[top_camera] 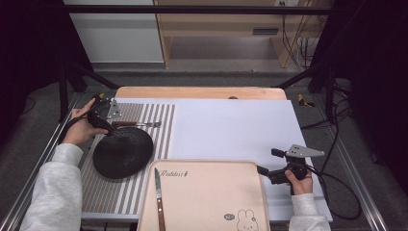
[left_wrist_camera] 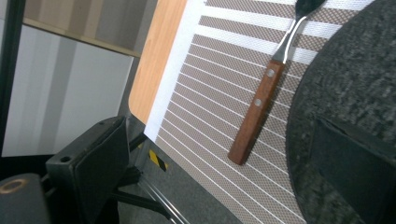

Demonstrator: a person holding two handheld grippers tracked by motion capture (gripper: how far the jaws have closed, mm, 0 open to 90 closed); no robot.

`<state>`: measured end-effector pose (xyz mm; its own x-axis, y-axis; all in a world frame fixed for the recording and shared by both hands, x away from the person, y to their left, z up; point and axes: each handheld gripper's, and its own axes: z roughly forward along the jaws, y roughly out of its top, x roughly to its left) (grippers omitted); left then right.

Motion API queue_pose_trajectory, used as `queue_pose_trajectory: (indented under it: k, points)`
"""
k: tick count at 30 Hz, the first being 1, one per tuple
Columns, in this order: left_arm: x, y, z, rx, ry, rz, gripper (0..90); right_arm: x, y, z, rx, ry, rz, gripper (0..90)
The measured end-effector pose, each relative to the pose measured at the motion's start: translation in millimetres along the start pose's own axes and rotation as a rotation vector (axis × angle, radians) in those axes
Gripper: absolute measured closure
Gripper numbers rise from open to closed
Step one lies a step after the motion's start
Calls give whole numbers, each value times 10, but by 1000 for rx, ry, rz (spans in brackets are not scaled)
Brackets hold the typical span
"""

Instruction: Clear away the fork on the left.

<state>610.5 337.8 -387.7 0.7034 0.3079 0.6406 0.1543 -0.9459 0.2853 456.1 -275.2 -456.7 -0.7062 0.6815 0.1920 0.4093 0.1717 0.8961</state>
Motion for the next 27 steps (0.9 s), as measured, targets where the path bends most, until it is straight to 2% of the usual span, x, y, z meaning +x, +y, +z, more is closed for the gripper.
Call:
queue_pose_trajectory:
  k: [6,8,13,18,22,27]
  points:
    - [35,-31,105,39,-3,38,74,-3,1,-3,1,-3,0,3]
    - [46,-41,142,64,9,69,84,-2,0,-1,2,-4,-2,3]
    - [49,-86,236,94,-13,86,111,-2,-6,7,8,-4,0,3]
    - [46,-118,301,97,-29,103,142,-3,-8,13,10,-6,-3,3]
    - [38,-130,353,107,-43,137,163,-3,-7,10,9,-8,-2,3]
    - [5,-133,405,129,-31,169,185,-3,-7,11,10,-7,-3,3]
